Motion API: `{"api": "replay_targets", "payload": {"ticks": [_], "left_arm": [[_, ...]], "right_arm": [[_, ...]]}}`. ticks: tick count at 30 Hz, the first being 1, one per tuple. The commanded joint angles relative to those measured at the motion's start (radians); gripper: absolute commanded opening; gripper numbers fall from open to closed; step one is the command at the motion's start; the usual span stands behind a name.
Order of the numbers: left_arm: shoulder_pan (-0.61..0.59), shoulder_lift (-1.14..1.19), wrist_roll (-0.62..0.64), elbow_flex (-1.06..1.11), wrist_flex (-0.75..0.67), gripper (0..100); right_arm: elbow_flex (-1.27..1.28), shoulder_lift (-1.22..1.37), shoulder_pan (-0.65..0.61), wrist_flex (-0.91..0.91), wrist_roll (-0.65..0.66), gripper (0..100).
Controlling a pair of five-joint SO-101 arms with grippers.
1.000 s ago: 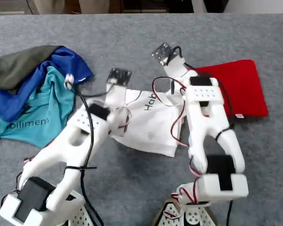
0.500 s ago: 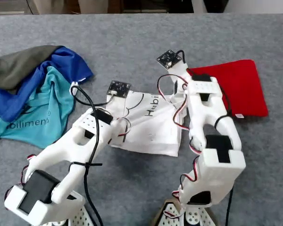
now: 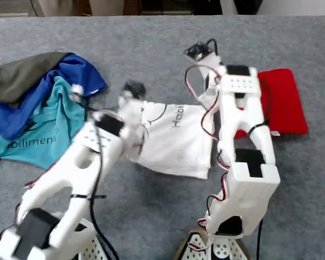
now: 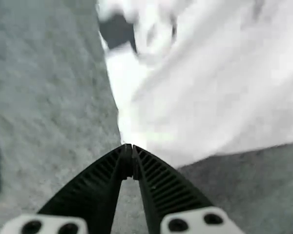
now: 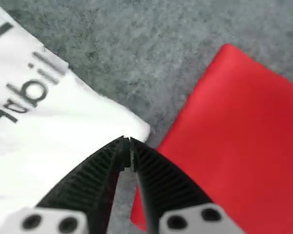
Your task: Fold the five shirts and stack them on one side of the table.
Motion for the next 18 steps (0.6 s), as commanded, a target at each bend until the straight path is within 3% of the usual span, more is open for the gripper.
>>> {"api": "replay_targets", "payload": {"ticks": [1, 9, 13, 18], "left_arm": [[-0.086, -0.051, -0.005, -0.192, 0.017, 2], [-0.15, 0.306, -0.002, -0.399, -0.1, 2], [-0.147, 0.541, 0.051, -0.555, -0.097, 2], [-0.127, 0.768, 0.101, -0.733, -0.094, 2]], "right_arm": [[-0.176, -0.07, 0.008, 0.135, -0.038, 0.2], [-0.143, -0.245, -0.085, 0.328, -0.069, 0.2], [0.067, -0.329, -0.09, 0.305, -0.124, 0.2], [0.423, -0.435, -0.087, 0.138, -0.127, 0.2]]}}
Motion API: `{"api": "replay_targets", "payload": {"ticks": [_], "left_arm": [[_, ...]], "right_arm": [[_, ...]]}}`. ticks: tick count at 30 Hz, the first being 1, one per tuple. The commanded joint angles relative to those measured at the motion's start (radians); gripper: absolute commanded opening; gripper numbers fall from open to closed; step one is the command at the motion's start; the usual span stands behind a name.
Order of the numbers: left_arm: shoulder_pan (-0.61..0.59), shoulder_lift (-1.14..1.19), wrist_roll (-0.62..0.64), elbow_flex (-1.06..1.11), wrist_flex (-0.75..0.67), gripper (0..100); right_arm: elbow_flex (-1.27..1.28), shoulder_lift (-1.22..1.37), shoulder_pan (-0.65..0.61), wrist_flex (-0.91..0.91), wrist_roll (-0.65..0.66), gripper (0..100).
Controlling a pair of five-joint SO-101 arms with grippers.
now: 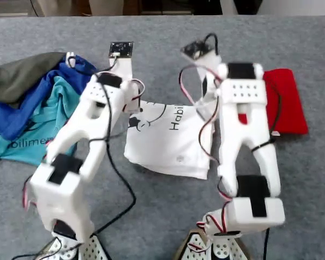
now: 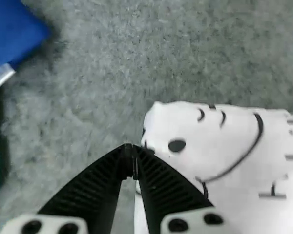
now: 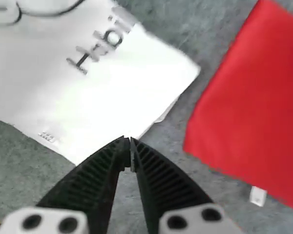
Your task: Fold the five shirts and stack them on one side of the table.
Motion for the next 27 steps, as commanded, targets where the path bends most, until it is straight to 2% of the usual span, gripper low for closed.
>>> {"api": "replay_targets", "payload": {"ticks": [1, 6, 11, 14, 19, 24, 27], "left_arm": [[0.021, 0.111, 0.026, -0.141, -0.012, 2], [0.043, 0.217, 0.023, -0.19, -0.012, 2], [0.026, 0.242, 0.021, -0.19, -0.012, 2], [0.015, 0.24, 0.021, -0.192, -0.017, 2], [0.015, 0.242, 0.02, -0.193, -0.015, 2], [0.015, 0.239, 0.008, -0.221, -0.009, 2], [0.028, 0.225, -0.054, -0.313, 0.114, 2]], "right_arm": [[0.259, -0.097, -0.01, -0.143, -0.011, 0.2], [0.573, -0.104, -0.007, -0.377, -0.006, 0.2], [0.723, -0.104, -0.007, -0.459, 0.02, 0.2], [0.743, -0.11, 0.008, -0.454, 0.044, 0.2], [0.71, -0.111, 0.142, -0.453, 0.106, 0.2], [0.541, -0.122, 0.189, -0.284, 0.127, 0.2], [0.444, -0.16, 0.193, -0.219, 0.129, 0.2]]}}
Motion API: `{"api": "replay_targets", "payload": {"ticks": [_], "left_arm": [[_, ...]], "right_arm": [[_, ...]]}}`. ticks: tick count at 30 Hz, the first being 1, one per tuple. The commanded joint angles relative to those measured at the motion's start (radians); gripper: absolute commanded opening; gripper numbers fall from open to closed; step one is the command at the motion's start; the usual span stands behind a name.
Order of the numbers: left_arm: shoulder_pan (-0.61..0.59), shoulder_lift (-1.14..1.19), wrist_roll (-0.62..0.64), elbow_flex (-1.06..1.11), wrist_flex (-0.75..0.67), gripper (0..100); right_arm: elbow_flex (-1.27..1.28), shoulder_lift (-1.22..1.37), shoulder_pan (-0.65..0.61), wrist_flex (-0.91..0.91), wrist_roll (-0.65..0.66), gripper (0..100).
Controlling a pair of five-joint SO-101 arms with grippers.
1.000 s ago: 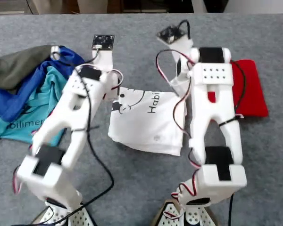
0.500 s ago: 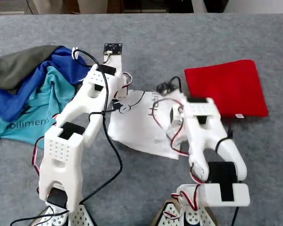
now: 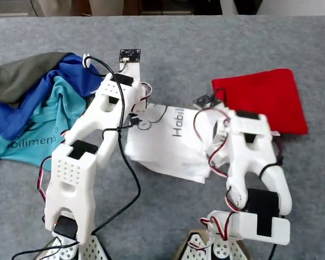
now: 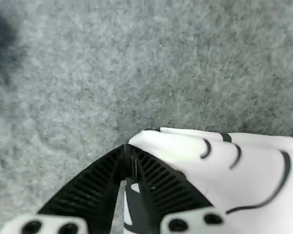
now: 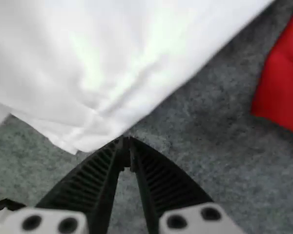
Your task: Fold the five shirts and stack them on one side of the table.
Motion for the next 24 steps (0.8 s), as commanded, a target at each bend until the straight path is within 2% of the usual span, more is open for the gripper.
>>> {"api": "replay_targets", "payload": {"ticks": [1, 8, 14, 17, 19, 21, 24], "left_arm": [[0.003, -0.03, -0.057, -0.153, 0.143, 2], [0.003, -0.074, -0.138, -0.362, 0.413, 2], [0.003, -0.18, -0.199, -0.285, 0.545, 2], [-0.002, -0.317, -0.226, -0.107, 0.546, 2], [-0.002, -0.447, -0.249, 0.097, 0.489, 2], [-0.002, -0.596, -0.258, 0.379, 0.37, 2], [-0.003, -0.831, -0.259, 0.868, 0.084, 2]], "right_arm": [[-0.137, -0.077, 0.016, 0.071, 0.011, 0.2], [-0.213, -0.275, 0.019, 0.155, 0.011, 0.2], [-0.137, -0.449, 0.021, 0.313, 0.011, 0.2], [-0.044, -0.542, 0.028, 0.397, 0.009, 0.2], [0.018, -0.607, 0.05, 0.423, 0.009, 0.2], [0.073, -0.657, 0.068, 0.422, 0.009, 0.2], [0.143, -0.682, 0.065, 0.425, 0.003, 0.3]]}}
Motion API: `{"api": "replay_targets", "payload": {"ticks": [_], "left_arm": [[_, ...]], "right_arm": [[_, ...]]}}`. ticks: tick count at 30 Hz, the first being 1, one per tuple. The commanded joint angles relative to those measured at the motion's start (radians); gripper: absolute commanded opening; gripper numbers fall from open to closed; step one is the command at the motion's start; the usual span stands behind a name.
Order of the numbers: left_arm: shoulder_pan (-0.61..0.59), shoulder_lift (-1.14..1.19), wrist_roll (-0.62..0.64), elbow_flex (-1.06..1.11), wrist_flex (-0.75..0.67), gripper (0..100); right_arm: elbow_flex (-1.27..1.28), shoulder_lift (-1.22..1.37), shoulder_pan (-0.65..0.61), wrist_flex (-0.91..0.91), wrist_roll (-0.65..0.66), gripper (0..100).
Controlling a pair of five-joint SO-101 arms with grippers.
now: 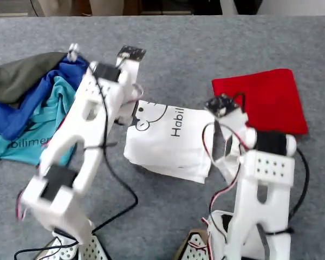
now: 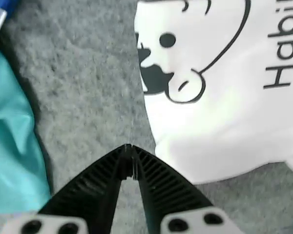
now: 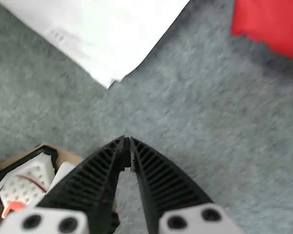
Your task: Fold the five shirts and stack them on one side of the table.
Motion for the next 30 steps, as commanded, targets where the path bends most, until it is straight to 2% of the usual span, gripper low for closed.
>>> {"api": "replay_targets", "payload": {"ticks": [1, 3, 6, 10, 15, 18, 22, 26, 30], "left_arm": [[-0.005, -0.328, -0.009, 0.655, -0.341, 2], [-0.005, -0.467, -0.003, 0.881, -0.479, 2], [-0.032, -0.618, 0.017, 1.073, -0.578, 2], [-0.117, -0.697, 0.094, 1.105, -0.608, 2], [-0.117, -0.699, 0.14, 1.126, -0.621, 2], [-0.12, -0.699, 0.14, 1.128, -0.621, 2], [-0.121, -0.699, 0.14, 1.128, -0.621, 2], [-0.121, -0.699, 0.138, 1.128, -0.621, 2], [-0.121, -0.699, 0.133, 1.128, -0.621, 2]], "right_arm": [[0.064, -0.028, 0.007, 0.0, -0.005, 0.3], [0.067, 0.002, -0.002, -0.023, -0.023, 1.9], [0.024, 0.087, -0.021, -0.046, -0.15, 14.0], [-0.048, 0.257, -0.136, -0.072, -0.322, 33.4], [-0.176, 0.481, -0.344, -0.161, -0.43, 46.4], [-0.278, 0.584, -0.404, -0.219, -0.523, 48.6], [-0.364, 0.708, -0.414, -0.319, -0.606, 48.6], [-0.375, 0.858, -0.415, -0.434, -0.615, 48.4], [-0.378, 0.981, -0.415, -0.466, -0.608, 47.5]]}}
